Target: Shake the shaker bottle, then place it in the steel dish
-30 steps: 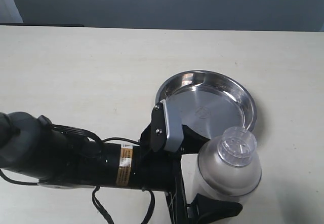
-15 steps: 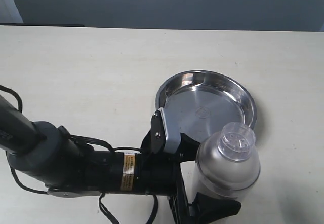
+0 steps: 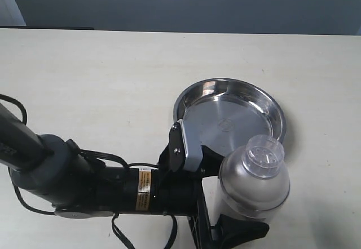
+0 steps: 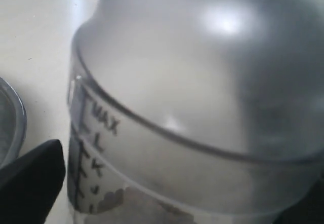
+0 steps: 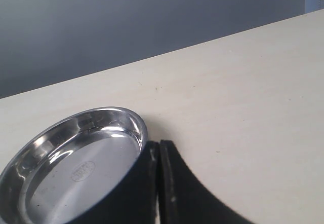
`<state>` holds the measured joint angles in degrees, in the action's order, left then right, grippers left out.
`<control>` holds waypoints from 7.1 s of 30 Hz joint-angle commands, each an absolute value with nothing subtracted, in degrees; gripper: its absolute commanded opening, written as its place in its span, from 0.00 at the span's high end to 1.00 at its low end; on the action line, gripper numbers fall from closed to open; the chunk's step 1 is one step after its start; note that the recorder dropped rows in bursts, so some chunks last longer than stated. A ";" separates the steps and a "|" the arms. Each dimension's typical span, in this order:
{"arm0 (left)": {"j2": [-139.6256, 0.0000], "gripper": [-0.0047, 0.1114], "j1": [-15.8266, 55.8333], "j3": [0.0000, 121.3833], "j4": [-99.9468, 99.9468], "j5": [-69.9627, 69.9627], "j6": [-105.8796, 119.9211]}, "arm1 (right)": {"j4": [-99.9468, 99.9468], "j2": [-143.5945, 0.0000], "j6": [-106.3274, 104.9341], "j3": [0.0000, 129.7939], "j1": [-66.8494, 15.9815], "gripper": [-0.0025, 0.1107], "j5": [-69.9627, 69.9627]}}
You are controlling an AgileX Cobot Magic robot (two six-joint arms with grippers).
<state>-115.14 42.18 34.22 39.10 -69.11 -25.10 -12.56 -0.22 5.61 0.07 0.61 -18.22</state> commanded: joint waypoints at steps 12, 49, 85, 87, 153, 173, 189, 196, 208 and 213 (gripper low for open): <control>-113.00 0.10 42.35 38.35 38.96 -69.96 -23.33 | -12.57 0.00 5.25 0.00 0.51 0.98 -17.65; -114.03 0.14 42.46 40.18 37.96 -69.96 -23.33 | -12.57 0.00 5.25 0.00 0.51 0.98 -17.65; -81.98 0.96 42.24 35.21 29.69 -37.01 -12.15 | -12.57 0.00 5.25 0.00 0.51 0.98 -17.65; -77.32 0.96 42.24 34.09 22.68 -32.43 -4.53 | -12.57 0.00 5.25 0.00 0.51 0.98 -17.65; -47.99 0.96 32.00 25.66 -39.02 -13.79 39.91 | -12.56 0.00 5.25 0.00 0.51 0.98 -17.65; -48.89 0.96 30.31 22.03 -40.29 -19.30 30.12 | -12.56 0.00 5.25 0.00 0.51 0.98 -17.65; -45.07 0.96 30.83 22.19 -33.56 -16.49 28.56 | -12.56 0.00 5.25 0.00 0.51 0.98 -17.65; -44.19 0.96 33.26 25.81 -14.32 -19.77 18.79 | -12.56 0.00 5.25 0.00 0.51 0.98 -17.65; -48.67 0.96 25.86 25.17 -45.07 -29.32 29.85 | -13.01 0.00 5.25 0.00 0.63 0.98 -17.65; -49.20 0.96 28.39 26.04 -11.80 -12.93 16.40 | -13.05 0.00 5.25 0.00 0.49 0.98 -17.65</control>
<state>-48.99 27.32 26.73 -26.24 -15.66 23.04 -12.76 -0.22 5.61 0.07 0.61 -18.22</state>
